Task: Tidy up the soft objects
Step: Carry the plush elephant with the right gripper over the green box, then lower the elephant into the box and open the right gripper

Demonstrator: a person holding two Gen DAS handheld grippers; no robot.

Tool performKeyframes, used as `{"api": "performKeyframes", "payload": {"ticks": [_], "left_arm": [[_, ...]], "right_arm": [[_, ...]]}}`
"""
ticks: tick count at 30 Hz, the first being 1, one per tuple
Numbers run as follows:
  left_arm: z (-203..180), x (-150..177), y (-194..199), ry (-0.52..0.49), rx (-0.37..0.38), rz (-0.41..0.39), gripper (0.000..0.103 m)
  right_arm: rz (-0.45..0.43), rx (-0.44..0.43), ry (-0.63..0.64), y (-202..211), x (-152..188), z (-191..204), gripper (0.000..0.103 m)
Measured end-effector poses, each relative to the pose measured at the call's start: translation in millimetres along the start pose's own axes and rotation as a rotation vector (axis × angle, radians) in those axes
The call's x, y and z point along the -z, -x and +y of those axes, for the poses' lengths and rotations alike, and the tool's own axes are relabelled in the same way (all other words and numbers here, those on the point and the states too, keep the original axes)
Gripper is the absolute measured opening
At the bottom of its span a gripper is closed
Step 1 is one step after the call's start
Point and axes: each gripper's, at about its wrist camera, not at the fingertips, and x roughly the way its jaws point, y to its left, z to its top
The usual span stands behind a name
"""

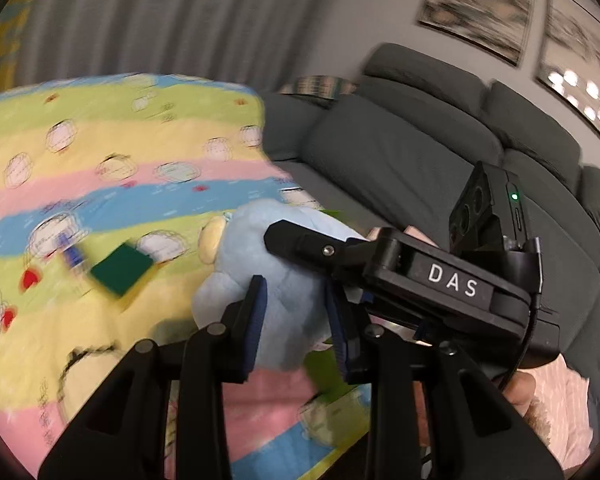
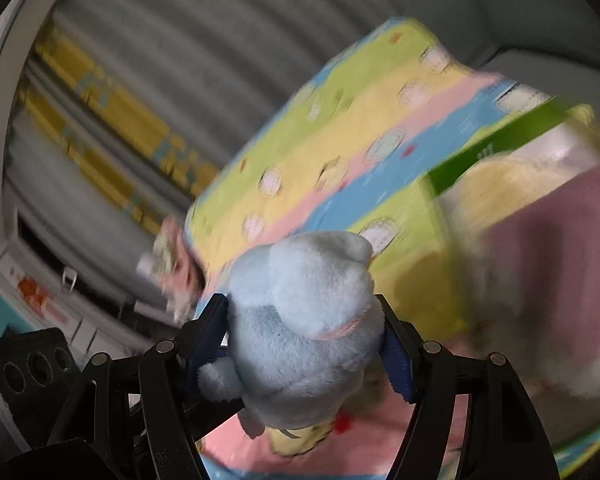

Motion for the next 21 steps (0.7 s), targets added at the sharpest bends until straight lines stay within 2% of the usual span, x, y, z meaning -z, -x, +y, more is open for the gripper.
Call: {"api": "performKeyframes", "payload": {"ticks": [6, 9, 14, 21], "left_arm": [[-48, -22, -56, -0.084, 0.095, 0.043, 0.027], [-61, -25, -85, -0.11, 0.094, 0.085, 0.027], [-59, -21, -126, -0.089, 0.083, 0.151, 0.027], [-51, -13, -148, -0.056, 0.038, 0.207, 0.027]], "right_arm": [[-0.2, 0.1, -0.096, 65, -29, -47, 0.072], [-0.252, 0.17, -0.137, 79, -36, -68, 0.072], [-0.238, 0.277, -0.209, 71, -49, -106, 0.072], [-0.19, 0.372, -0.237, 46, -58, -133, 0.072]]}}
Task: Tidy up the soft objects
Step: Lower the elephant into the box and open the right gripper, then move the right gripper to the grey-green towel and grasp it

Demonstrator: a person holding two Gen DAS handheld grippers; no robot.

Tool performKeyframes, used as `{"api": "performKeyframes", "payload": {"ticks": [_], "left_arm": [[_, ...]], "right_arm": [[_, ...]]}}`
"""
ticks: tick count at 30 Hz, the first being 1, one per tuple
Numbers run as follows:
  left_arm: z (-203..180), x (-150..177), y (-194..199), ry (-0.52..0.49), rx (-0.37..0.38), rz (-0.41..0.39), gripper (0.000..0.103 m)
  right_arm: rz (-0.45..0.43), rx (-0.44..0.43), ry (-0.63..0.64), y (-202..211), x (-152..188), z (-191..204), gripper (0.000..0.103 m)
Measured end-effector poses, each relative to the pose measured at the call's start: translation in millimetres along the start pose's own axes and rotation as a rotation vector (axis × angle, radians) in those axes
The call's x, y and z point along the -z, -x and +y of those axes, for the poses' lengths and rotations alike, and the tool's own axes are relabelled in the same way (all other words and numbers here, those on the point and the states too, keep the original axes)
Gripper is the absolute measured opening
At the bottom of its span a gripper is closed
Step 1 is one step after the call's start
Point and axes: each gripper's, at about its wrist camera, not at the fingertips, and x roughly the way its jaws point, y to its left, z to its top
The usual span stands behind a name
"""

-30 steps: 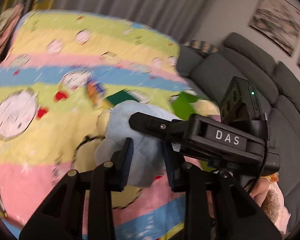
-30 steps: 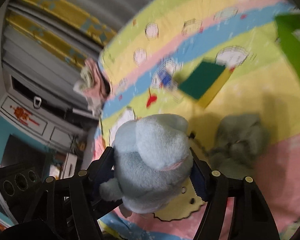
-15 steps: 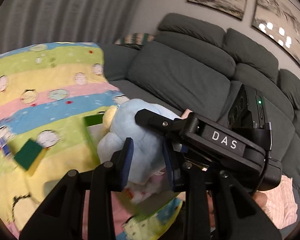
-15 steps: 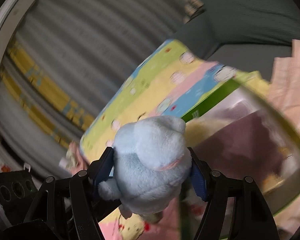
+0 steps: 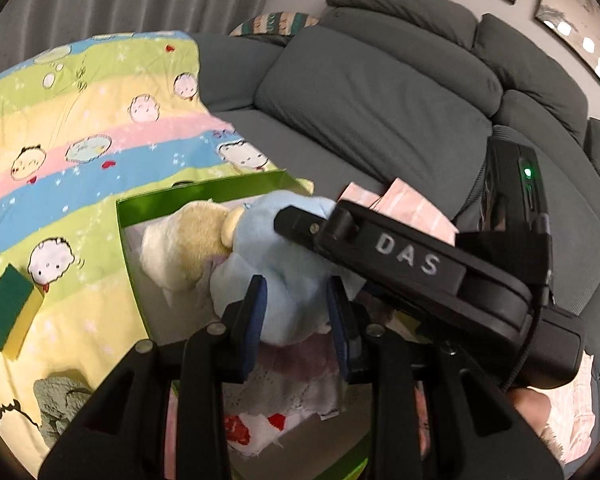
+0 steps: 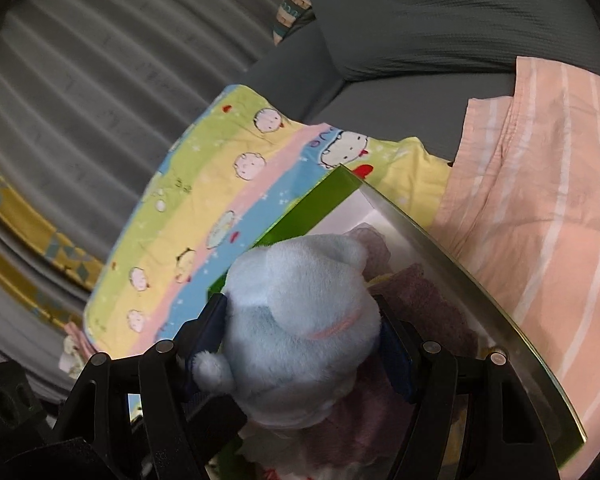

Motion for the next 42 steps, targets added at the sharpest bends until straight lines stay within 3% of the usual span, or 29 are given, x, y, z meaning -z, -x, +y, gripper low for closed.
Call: {"api": "performKeyframes", "payload": {"ticks": [5, 8, 10, 13, 15, 19, 22, 28, 31, 35, 38, 42], "left_arm": [[5, 5, 7, 0.033, -0.028, 0.003, 0.031], [9, 10, 24, 0.044, -0.061, -0.009, 0.047], [12, 14, 36, 0.057, -0.074, -0.021, 0.059], [20, 22, 56, 0.079, -0.111, -0.041, 0.069], [26, 28, 68, 0.095, -0.146, -0.051, 0.082], [44, 43, 89, 0.163, -0.174, -0.06, 0.084], [62, 60, 103, 0.214, -0.239, -0.049, 0.084], [100, 94, 129, 0.346, -0.297, -0.055, 0.085], [113, 111, 133, 0.393, -0.326, -0.045, 0.09], [126, 128, 128, 0.441, -0.327, -0.024, 0.09], [134, 137, 119, 0.463, -0.319, -0.015, 0.089], [140, 140, 110, 0.471, -0.313, -0.008, 0.087]], "right_arm": [[0.015, 0.004, -0.012, -13, -1, -4, 0.077], [0.02, 0.01, 0.004, -8, 2, 3, 0.086], [0.007, 0.029, 0.022, -1, 4, 9, 0.086], [-0.047, 0.087, 0.075, 14, 11, 20, 0.095], [-0.086, 0.104, 0.108, 26, 15, 28, 0.096], [-0.115, 0.075, 0.151, 46, 26, 43, 0.096], [-0.127, 0.071, 0.189, 55, 34, 55, 0.096], [-0.227, 0.133, 0.257, 84, 49, 76, 0.096], [-0.242, 0.094, 0.297, 100, 56, 86, 0.096], [-0.143, -0.006, 0.346, 99, 75, 105, 0.096], [0.027, -0.122, 0.401, 75, 97, 126, 0.096], [0.198, -0.169, 0.422, 34, 125, 144, 0.096]]}}
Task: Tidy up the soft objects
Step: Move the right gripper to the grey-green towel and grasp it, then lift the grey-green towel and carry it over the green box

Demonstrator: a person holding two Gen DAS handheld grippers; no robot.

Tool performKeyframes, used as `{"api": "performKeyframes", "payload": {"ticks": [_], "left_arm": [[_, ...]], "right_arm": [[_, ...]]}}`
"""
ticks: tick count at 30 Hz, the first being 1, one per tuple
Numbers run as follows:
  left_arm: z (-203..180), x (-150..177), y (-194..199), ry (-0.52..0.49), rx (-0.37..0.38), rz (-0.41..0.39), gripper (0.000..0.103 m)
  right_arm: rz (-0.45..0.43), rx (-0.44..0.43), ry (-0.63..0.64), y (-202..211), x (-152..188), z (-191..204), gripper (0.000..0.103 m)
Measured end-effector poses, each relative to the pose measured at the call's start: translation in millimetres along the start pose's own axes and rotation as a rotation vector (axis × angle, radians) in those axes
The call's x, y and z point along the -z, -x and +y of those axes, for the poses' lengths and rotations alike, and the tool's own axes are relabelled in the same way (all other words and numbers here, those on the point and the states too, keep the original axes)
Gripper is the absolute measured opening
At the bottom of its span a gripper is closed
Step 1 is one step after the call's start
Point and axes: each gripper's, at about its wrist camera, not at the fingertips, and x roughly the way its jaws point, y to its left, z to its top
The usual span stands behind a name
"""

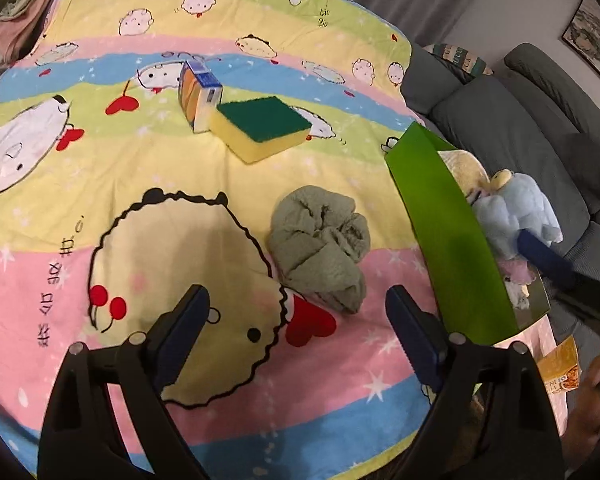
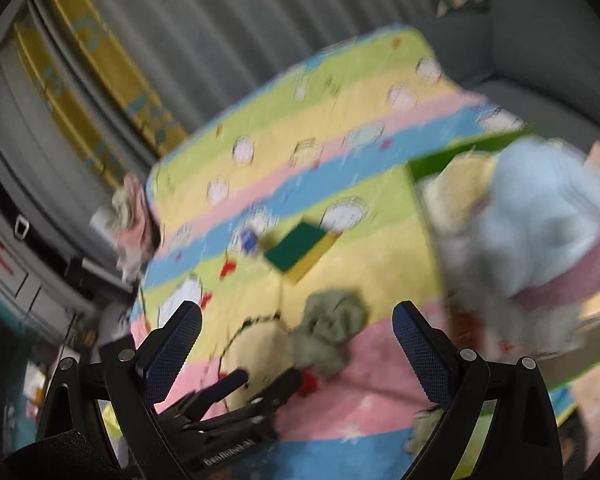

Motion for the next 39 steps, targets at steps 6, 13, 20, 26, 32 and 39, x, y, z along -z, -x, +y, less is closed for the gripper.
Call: {"api": "performKeyframes", "payload": {"ticks": [6, 13, 20, 26, 32, 39], "left_arm": [[8, -3, -15, 0.013, -0.009, 0.023, 0.073], [14, -8, -26, 0.02, -0.009, 0.016, 0.058], [18, -15, -31, 0.016, -0.016, 0.006, 0.041], [5, -15, -31, -0.046, -0.032, -0.028, 0.022], [-19, -19, -5, -0.111, 0.024, -0.112, 0.018], [-68, -28, 28, -0.23, 0.095, -0.212, 0.018]], "right_arm": [[0.195, 0.043, -0.004, -74, 15, 4, 0.09], [0.259, 0.159, -0.003, -115, 22, -9, 0.087], [0.306, 0.216, 0.016, -140, 29, -17, 0.055], [0.312, 0.164, 0.03, -144, 32, -14, 0.019], [0.245, 0.09, 0.047, -120, 25, -3, 0.015], [0.07, 0.072, 0.049, -59, 4, -1, 0.015]]}}
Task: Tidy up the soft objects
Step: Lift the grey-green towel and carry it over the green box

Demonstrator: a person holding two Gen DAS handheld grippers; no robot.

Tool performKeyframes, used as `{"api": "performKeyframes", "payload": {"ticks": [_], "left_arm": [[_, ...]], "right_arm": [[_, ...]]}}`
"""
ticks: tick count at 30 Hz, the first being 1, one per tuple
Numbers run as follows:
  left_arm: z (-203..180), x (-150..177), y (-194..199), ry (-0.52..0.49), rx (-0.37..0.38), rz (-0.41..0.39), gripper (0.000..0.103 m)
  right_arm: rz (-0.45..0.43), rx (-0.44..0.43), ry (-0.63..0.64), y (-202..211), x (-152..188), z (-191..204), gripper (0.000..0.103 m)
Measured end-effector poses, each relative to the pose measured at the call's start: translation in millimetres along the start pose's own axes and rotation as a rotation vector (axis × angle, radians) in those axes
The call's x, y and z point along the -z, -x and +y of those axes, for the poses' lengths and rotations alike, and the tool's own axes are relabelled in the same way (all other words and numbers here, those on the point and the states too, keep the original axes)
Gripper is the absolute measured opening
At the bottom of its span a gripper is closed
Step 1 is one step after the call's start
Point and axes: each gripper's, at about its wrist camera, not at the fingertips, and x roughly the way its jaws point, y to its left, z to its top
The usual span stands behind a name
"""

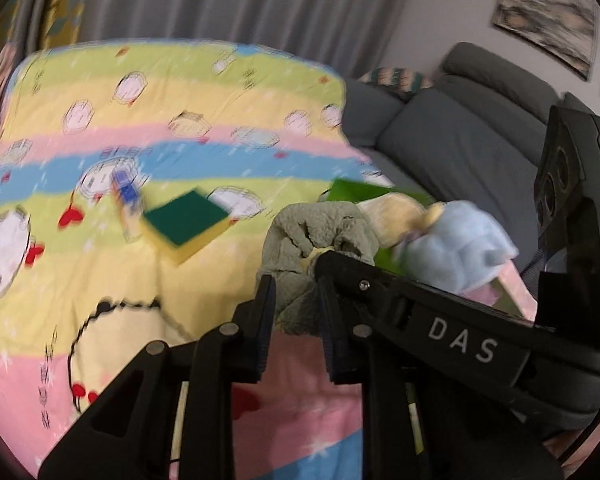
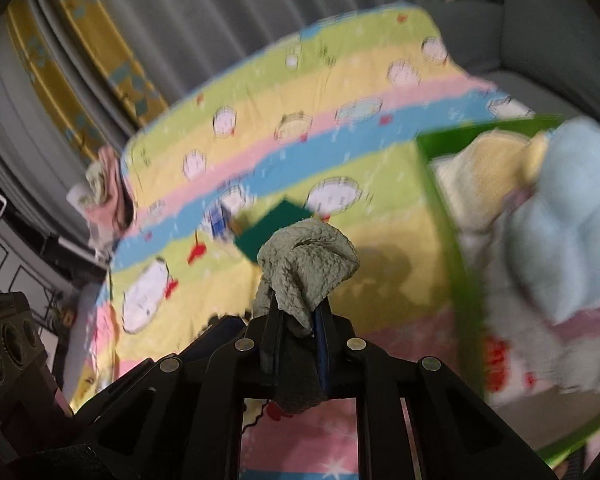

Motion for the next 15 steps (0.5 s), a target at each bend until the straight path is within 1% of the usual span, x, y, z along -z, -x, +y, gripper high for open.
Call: {"api": "performKeyframes", "payload": {"ticks": [5, 7, 11, 15], "left_arm": [[-37, -17, 2, -0.071, 0.065, -0.038, 0.018], [-55, -23, -3, -0.096, 0.103, -0.035, 0.018], [-80, -30, -11, -0.135, 0.155, -0.032, 0.018], [-106, -33, -25, -0.178, 0.209, -0.009, 0.018]], "right_arm": [[-0.123, 0.024, -0.027, 46, -10, -14, 0.015], [-0.163, 0.039, -0.053, 61, -13, -24, 0.015], [-0.235, 0.078, -0.109, 87, -19, -47, 0.015], [-0.284, 0.113, -0.154, 106, -22, -69, 0.015]]}}
